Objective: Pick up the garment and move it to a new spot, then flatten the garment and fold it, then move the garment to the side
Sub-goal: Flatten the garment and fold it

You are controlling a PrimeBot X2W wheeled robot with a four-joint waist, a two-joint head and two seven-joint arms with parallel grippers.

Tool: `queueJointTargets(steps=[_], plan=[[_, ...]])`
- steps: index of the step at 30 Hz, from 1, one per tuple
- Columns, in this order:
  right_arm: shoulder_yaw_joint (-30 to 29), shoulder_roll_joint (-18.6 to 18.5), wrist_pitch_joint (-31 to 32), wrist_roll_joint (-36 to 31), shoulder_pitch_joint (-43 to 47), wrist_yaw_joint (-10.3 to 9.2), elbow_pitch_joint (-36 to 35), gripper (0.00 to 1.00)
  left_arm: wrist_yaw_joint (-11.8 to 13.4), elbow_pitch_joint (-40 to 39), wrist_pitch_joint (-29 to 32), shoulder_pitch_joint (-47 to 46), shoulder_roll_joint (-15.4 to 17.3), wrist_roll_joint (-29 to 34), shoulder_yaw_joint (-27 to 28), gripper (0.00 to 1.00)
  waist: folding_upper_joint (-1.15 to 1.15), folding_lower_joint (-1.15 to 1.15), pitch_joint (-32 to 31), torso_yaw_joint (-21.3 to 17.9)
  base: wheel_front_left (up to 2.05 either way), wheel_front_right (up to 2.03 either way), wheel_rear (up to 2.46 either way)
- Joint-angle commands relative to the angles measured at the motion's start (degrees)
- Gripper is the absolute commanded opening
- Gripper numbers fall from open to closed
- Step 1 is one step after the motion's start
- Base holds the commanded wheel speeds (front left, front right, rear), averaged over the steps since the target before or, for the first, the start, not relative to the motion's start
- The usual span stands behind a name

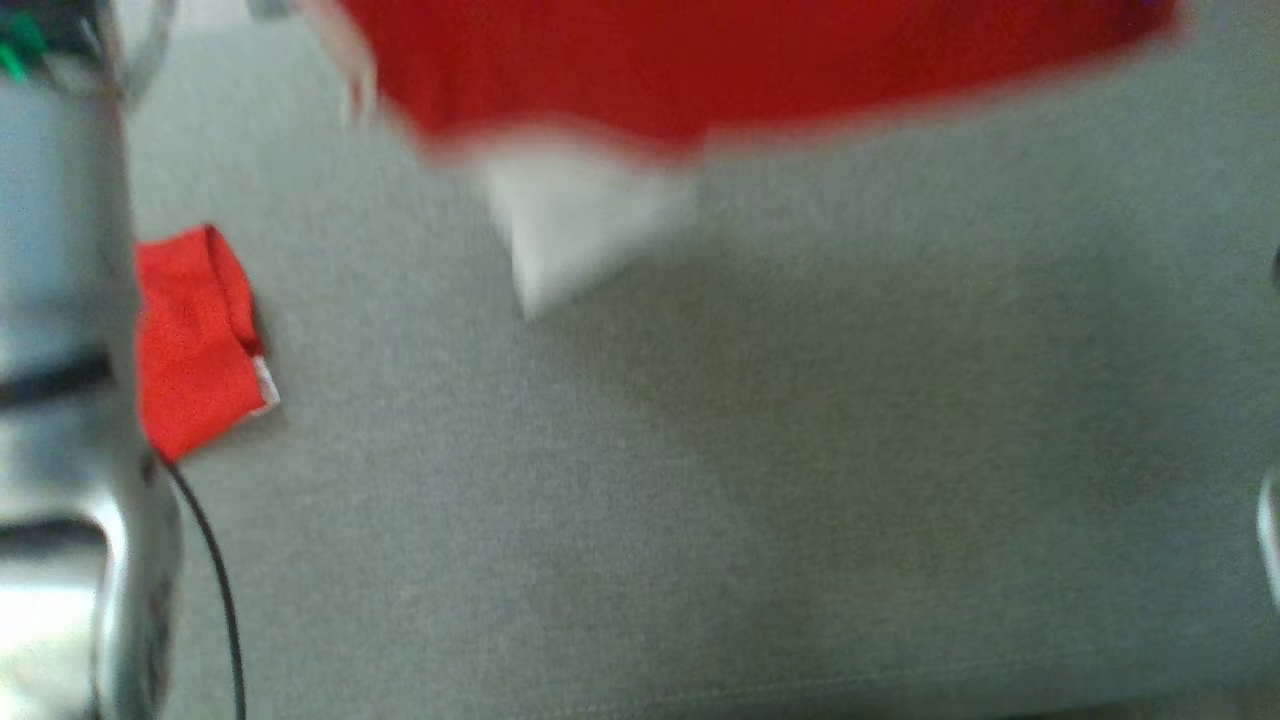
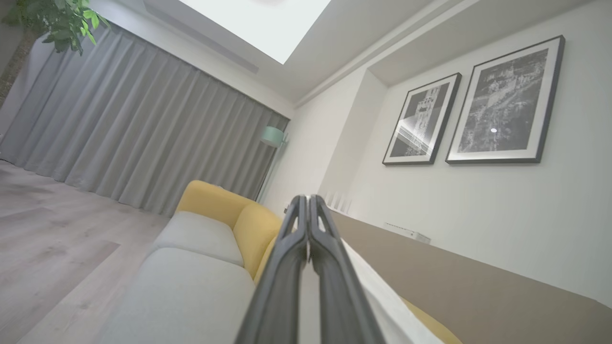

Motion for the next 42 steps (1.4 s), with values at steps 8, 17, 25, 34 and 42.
queueJointTargets(steps=[8, 17, 25, 34, 42], plan=[[-2.4, 0.8, -25.0, -1.8, -14.9, -0.05, 12.8, 0.00, -4.8, 10.9, -8.0, -12.4, -0.7, -0.6, 2.3, 0.00, 0.00, -0.01, 9.3, 3.5, 0.00, 0.00, 0.00], [-4.0, 0.1, -26.8, 4.2, -7.1, -0.05, 26.7, 0.00, -10.3, 21.2, -9.6, -4.2, -2.5, 0.2, -2.4, 0.00, 0.00, -0.01, 11.4, 6.2, 0.00, 0.00, 0.00], [2.4, -1.7, -18.3, 5.7, 5.0, -0.05, 36.4, 0.00, -13.2, 29.6, -8.3, 9.6, -0.7, 0.6, -7.9, 0.00, 0.00, -0.01, 8.1, 6.8, 0.00, 0.00, 0.00], [14.4, -5.2, -11.7, 6.8, 16.3, -0.05, 36.7, 0.00, -13.8, 29.5, -3.4, 23.7, 4.6, -1.4, -16.3, 0.00, 0.00, -0.01, 1.3, 7.0, 0.00, 0.00, 0.00], [23.1, -12.2, -9.6, 10.4, 24.1, -0.05, 33.1, 0.00, -13.8, 20.8, 2.9, 32.6, 10.6, -7.6, -23.1, 0.00, 0.00, -0.01, -3.3, 7.8, 0.00, 0.00, 0.00]])
